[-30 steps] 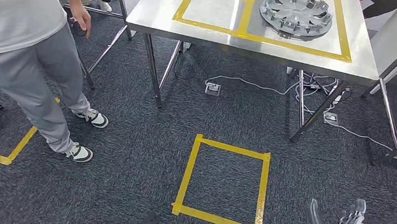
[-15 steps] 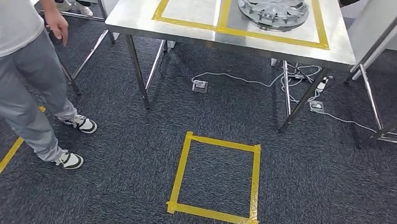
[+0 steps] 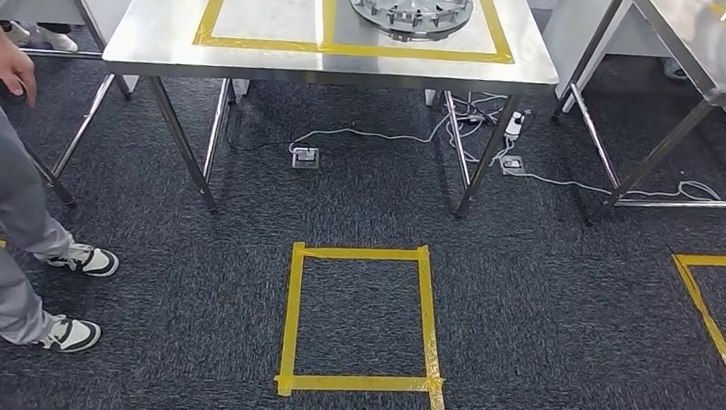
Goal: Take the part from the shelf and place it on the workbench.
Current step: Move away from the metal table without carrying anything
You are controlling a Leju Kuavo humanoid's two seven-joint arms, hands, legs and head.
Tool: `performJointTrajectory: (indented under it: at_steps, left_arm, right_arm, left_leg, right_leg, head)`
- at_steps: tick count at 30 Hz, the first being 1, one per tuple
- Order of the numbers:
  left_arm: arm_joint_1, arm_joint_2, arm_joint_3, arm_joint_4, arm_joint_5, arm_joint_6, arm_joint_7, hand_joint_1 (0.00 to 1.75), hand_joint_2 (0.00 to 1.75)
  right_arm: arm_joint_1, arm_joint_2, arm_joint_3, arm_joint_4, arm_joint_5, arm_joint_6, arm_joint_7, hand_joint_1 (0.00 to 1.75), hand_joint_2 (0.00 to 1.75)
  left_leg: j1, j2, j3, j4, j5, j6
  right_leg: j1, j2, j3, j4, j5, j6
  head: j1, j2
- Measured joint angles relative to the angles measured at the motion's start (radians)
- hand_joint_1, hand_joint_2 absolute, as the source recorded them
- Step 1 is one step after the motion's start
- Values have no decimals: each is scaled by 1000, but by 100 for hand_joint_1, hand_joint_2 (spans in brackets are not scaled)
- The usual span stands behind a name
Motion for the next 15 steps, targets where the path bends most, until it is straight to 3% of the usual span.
performJointTrajectory:
  at_steps: [1,3,5,6,7,8,10,12,14,15]
  left_arm:
    - [0,-2,-2,0,0,-1,7,0,0]
    - [-1,-6,-6,1,-2,-2,21,0,0]
    - [2,-8,-11,2,-5,-3,28,0,0]
    - [3,-8,-14,4,-7,-4,30,0,0]
    - [3,-8,-17,5,-8,-4,32,0,0]
    - [3,-8,-21,6,-9,-5,34,0,0]
    - [1,-8,-24,8,-10,-6,36,0,0]
    - [-1,-7,-25,8,-11,-6,36,0,0]
    - [-2,-6,-26,8,-11,-7,36,0,0]
    - [-2,-6,-27,8,-11,-6,36,0,0]
  right_arm:
    - [1,1,0,5,0,0,2,0,0]
    - [1,2,0,14,0,0,4,0,0]
    - [-5,2,0,19,0,0,5,0,0]
    - [-8,3,0,21,0,0,5,0,0]
    - [-8,4,0,24,0,0,5,0,0]
    - [-5,4,0,26,0,0,6,0,0]
    - [0,3,0,31,1,0,7,0,0]
    - [-1,2,0,34,5,0,6,0,0]
    - [-3,2,0,36,9,1,4,0,0]
    - [-3,2,0,38,9,1,4,0,0]
  left_leg:
    - [1,14,1,-3,3,4]
    - [4,48,1,-8,8,11]
    - [4,86,0,-8,8,14]
    - [3,106,-2,-8,7,14]
    - [3,123,-3,-7,7,14]
    - [4,137,-4,-7,6,13]
    - [4,160,-2,-7,4,10]
    - [1,179,0,-7,1,3]
    - [-2,197,2,-7,0,-8]
    - [-2,207,5,-9,0,-14]
  right_leg:
    - [-1,1,-4,3,-1,6]
    - [0,-38,-27,50,-34,18]
    - [-2,-96,-78,167,-104,30]
    - [-6,-110,-104,230,-132,36]
    - [-10,-118,-117,268,-143,39]
    - [-13,-123,-113,272,-136,41]
    - [-17,-139,-53,172,-77,40]
    - [-10,-177,17,44,-37,30]
    - [-2,-194,37,-3,-36,16]
    - [0,-185,35,-6,-35,9]
  head:
    - [0,0]
    - [3,0]
    - [6,0]
    - [6,0]
    - [6,0]
    - [6,0]
    - [6,0]
    - [6,0]
    - [6,0]
    - [6,0]
